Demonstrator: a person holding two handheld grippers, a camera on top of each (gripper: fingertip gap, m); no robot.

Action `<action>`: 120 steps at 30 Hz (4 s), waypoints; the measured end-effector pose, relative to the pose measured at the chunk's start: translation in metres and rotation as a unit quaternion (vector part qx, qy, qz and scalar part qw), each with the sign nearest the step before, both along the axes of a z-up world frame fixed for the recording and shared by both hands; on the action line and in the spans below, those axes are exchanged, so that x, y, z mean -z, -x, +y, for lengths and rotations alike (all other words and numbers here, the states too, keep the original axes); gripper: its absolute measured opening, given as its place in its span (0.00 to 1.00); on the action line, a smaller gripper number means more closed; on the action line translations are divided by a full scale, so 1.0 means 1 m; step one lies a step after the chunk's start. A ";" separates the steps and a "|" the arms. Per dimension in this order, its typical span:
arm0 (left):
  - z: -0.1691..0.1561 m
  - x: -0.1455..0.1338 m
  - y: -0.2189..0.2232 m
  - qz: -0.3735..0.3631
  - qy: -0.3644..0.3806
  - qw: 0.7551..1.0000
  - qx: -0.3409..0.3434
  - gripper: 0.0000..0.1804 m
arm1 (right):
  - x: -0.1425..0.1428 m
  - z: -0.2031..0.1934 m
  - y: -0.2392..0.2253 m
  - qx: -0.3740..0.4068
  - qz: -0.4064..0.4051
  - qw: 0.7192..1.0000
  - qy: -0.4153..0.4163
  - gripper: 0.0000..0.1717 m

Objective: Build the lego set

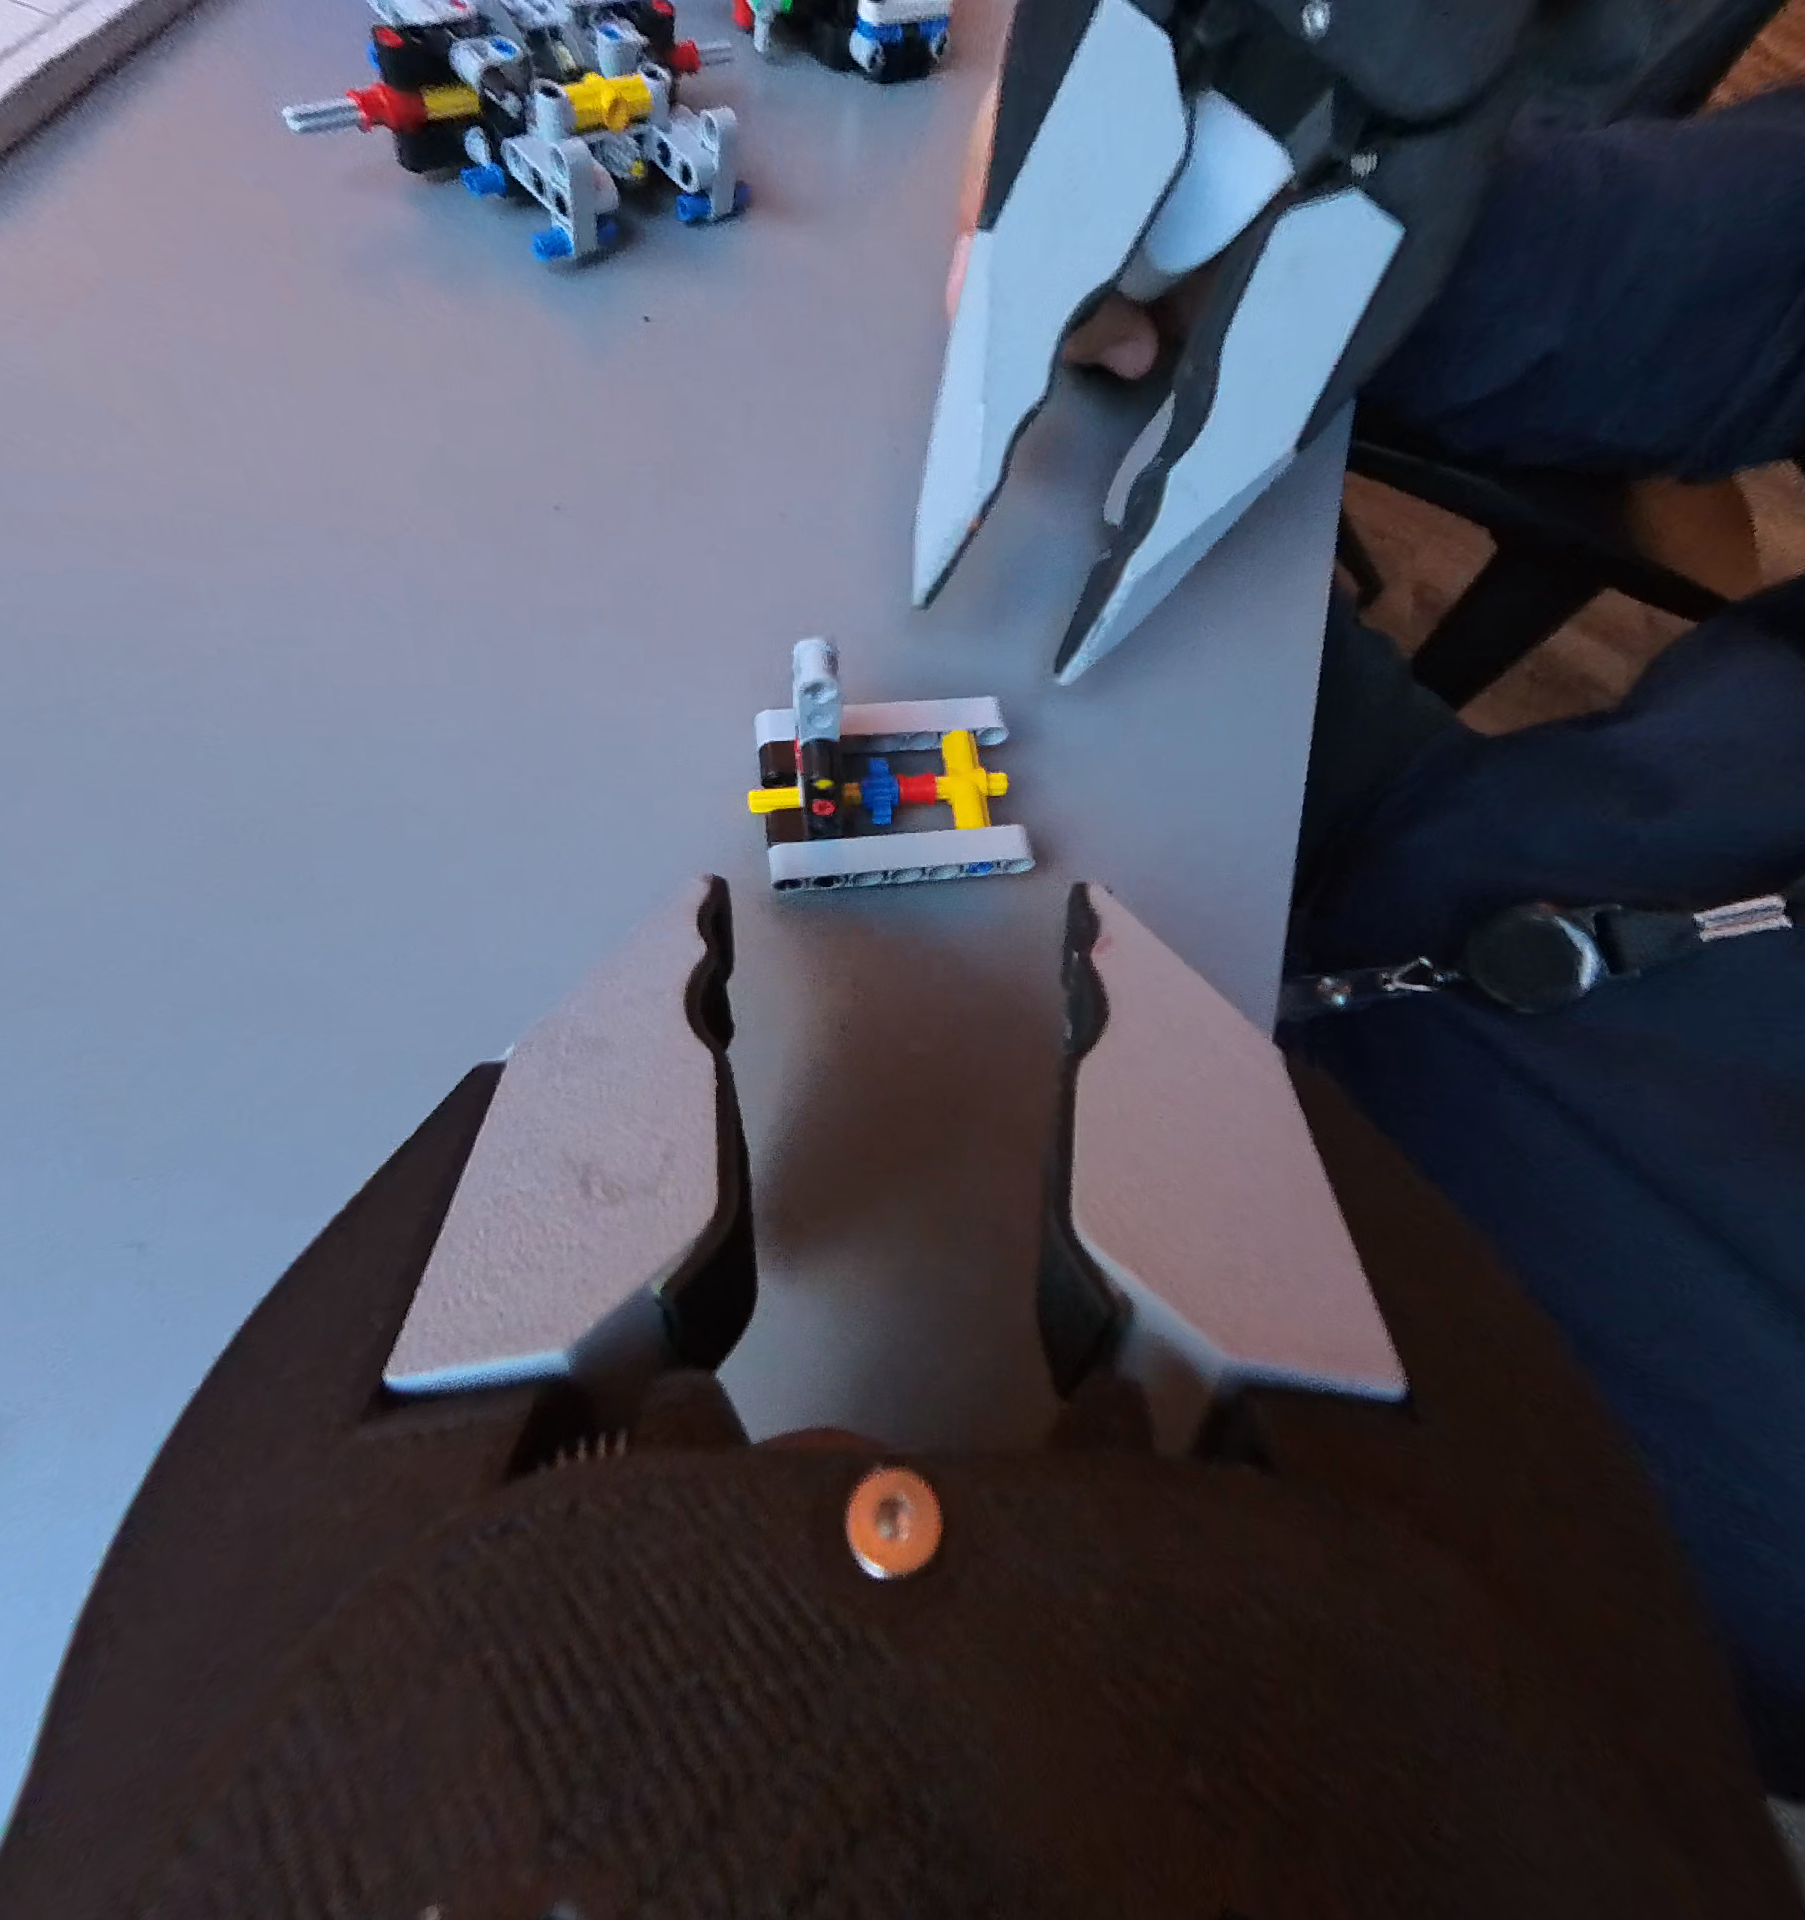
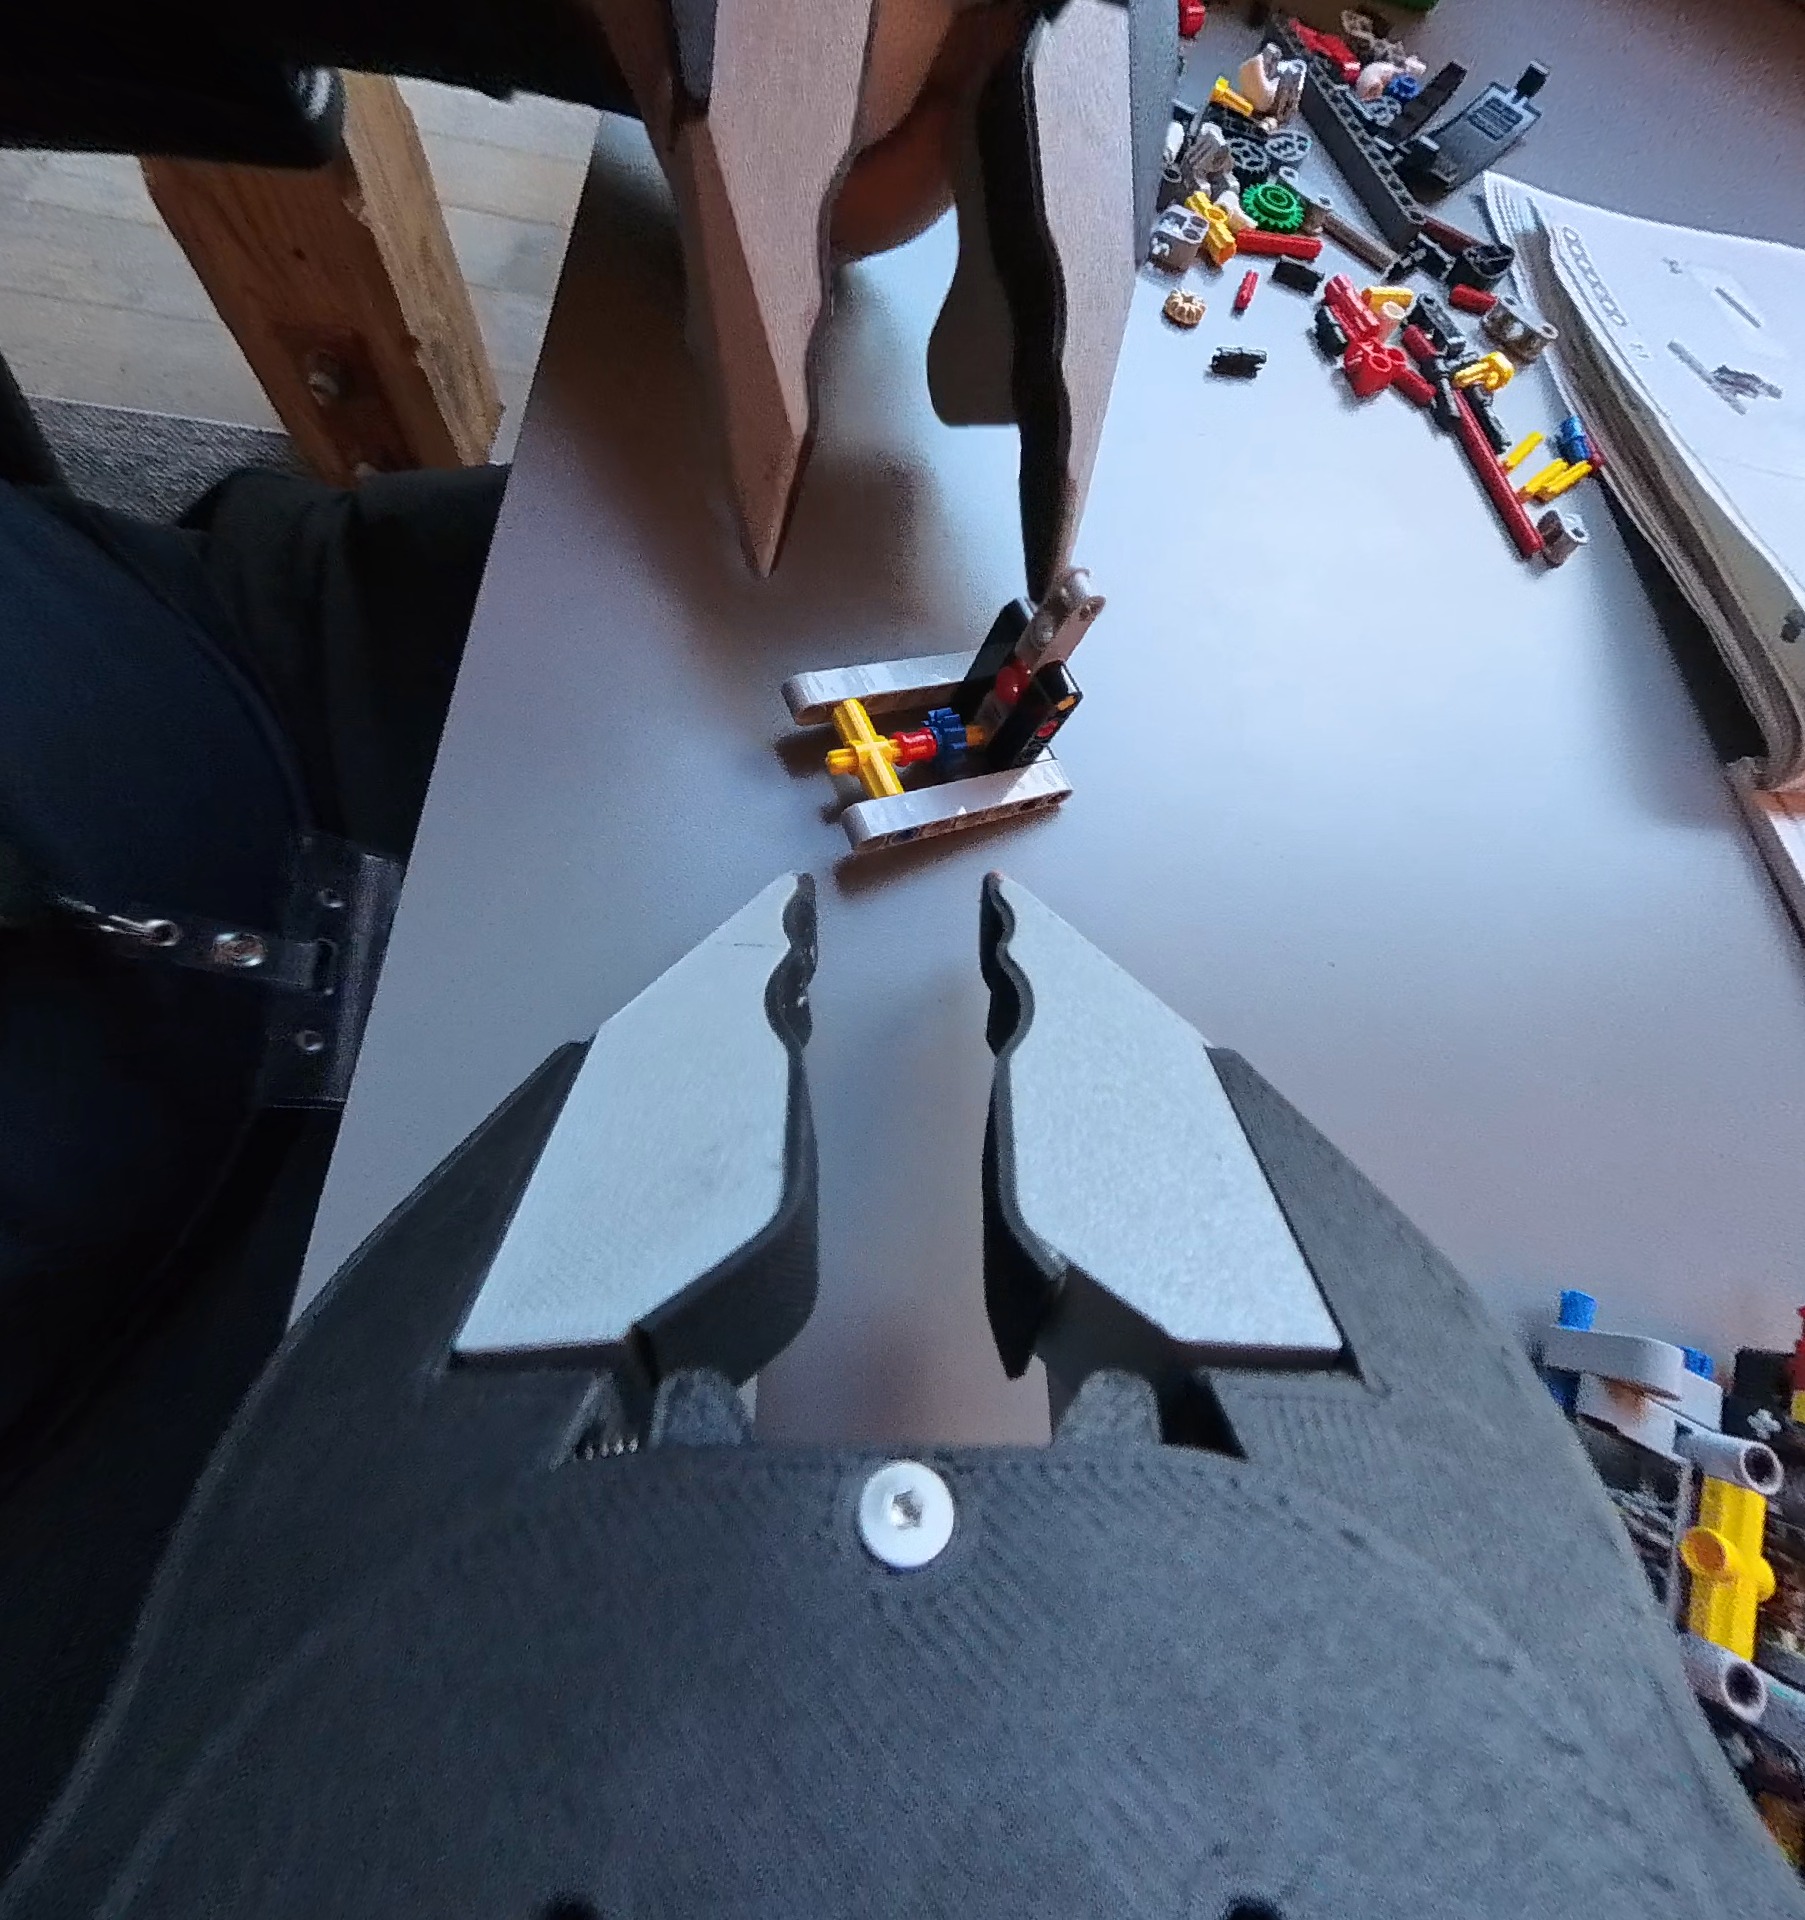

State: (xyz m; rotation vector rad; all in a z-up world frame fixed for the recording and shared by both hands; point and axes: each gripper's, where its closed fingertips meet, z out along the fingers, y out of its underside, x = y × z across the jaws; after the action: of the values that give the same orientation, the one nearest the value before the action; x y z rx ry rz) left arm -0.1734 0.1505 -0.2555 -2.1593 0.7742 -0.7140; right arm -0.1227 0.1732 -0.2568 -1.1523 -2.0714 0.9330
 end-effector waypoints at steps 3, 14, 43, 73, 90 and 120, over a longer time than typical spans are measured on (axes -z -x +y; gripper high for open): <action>0.001 0.001 -0.001 0.012 -0.009 0.999 0.032 0.30 | -0.003 -0.003 -0.002 -0.020 -0.001 1.000 0.022 0.17; 0.029 -0.066 0.040 -0.118 -0.197 0.973 -0.028 0.01 | -0.019 0.011 0.002 -0.060 0.028 0.995 0.080 0.17; 0.038 -0.038 0.028 0.056 -0.245 0.968 -0.006 0.11 | -0.030 0.020 0.004 -0.044 0.058 0.993 0.093 0.19; 0.013 0.002 0.003 0.038 -0.048 0.987 0.148 0.07 | -0.018 -0.011 0.011 -0.074 0.045 0.996 0.036 0.19; 0.024 0.011 0.007 -0.017 0.079 0.989 0.120 0.10 | 0.007 -0.025 0.033 -0.075 -0.002 0.996 -0.051 0.21; 0.024 0.008 -0.001 -0.006 0.044 0.989 0.139 0.00 | 0.013 -0.018 0.030 -0.091 -0.008 0.993 -0.079 0.16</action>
State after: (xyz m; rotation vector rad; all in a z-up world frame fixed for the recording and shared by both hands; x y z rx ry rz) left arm -0.1721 0.1741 -0.2631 -2.1455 1.0690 -0.9170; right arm -0.1525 0.1551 -0.2693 -0.9037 -2.2471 0.8264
